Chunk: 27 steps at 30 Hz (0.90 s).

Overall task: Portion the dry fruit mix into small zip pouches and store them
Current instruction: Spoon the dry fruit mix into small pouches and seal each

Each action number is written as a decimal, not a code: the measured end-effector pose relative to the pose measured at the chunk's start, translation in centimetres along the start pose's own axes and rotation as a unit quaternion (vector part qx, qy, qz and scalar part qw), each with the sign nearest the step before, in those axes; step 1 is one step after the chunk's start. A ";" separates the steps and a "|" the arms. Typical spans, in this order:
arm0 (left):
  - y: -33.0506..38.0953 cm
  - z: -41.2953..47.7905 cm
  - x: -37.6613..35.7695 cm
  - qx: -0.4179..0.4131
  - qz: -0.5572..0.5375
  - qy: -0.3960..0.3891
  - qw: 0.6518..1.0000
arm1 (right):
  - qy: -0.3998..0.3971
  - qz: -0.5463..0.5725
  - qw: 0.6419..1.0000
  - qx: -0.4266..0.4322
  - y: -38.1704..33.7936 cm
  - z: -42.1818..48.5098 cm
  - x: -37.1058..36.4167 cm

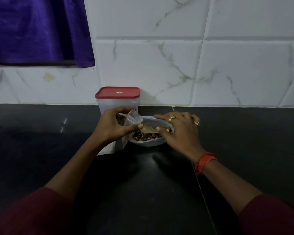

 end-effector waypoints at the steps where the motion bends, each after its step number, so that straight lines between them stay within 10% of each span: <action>1: 0.3 0.0 -0.1 -0.016 0.008 0.005 1.000 | 0.003 0.050 0.999 0.012 -0.4 0.1 0.1; 4: 0.7 -0.3 -0.6 -0.080 0.063 0.018 0.995 | -0.037 0.248 0.967 0.053 -2.1 -0.1 0.4; 12: 1.1 -0.8 -1.0 -0.137 0.103 -0.009 0.985 | -0.064 0.304 0.950 0.030 -3.6 -0.5 -0.6; 20: 1.5 -0.7 0.1 0.022 -0.157 -0.037 0.987 | 0.067 0.279 0.957 0.041 -1.8 0.3 1.5; 27: 0.4 -0.7 -0.7 0.039 -0.063 -0.176 0.982 | -0.063 0.283 0.955 0.057 0.3 -0.4 1.0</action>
Point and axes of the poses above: each hand's wrist, its own z-axis towards the middle knuckle, its own x-axis out of the back of the hand, y = z × x, the point moved 1 cm from there along z, towards the middle knuckle, and after that the axes turned 5 degrees about -z, right-handed, at the moved point
